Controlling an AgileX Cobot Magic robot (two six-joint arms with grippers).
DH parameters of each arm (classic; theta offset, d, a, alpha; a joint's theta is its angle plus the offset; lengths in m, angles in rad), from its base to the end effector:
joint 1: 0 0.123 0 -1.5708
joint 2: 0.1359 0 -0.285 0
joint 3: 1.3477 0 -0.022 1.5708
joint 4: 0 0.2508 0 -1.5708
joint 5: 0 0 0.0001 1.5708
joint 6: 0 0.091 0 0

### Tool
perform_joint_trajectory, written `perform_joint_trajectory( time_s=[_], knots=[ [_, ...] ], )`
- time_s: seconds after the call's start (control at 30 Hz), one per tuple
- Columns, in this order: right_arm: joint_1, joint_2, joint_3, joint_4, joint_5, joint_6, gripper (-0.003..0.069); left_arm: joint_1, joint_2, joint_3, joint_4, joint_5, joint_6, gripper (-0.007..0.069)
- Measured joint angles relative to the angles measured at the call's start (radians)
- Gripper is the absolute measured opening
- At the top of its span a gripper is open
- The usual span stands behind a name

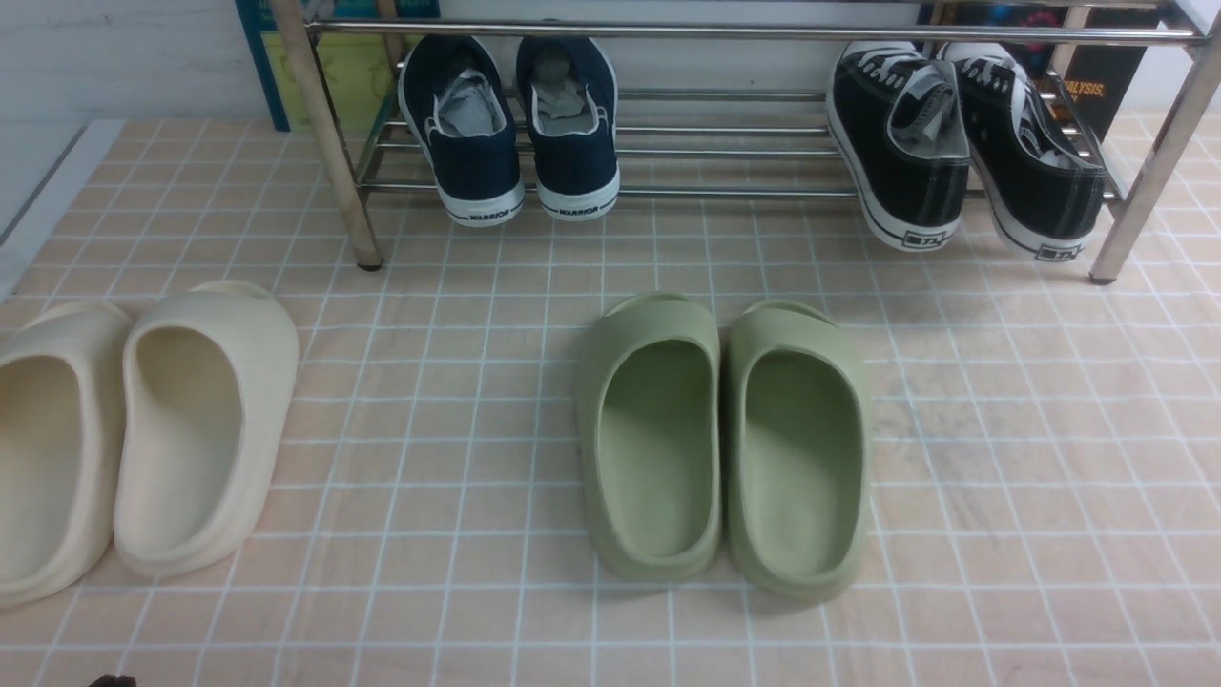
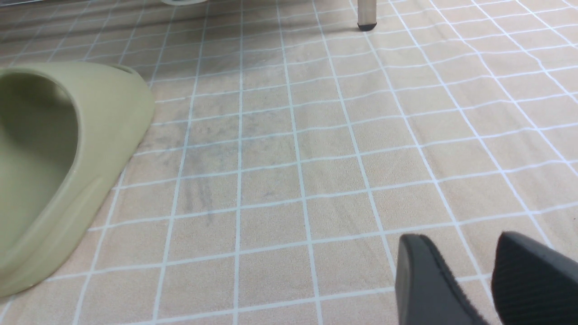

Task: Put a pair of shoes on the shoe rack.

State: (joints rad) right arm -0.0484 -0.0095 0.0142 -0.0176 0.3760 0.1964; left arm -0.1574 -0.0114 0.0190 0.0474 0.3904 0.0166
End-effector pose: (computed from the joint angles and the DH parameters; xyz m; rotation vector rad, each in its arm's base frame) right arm 0.0524 -0.0031 0.1751 0.2170 1.8524 0.0851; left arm 0.0517 -0.0065 0.1724 0.1922 1.8716 -0.0496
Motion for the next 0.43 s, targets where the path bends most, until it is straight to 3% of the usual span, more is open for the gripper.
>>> perform_joint_trajectory(
  time_s=[0.43],
  knots=[
    [0.000,0.000,0.000,0.000,0.000,0.000,0.0239,0.000,0.000,0.000,0.000,0.000,0.000,0.0063]
  ],
)
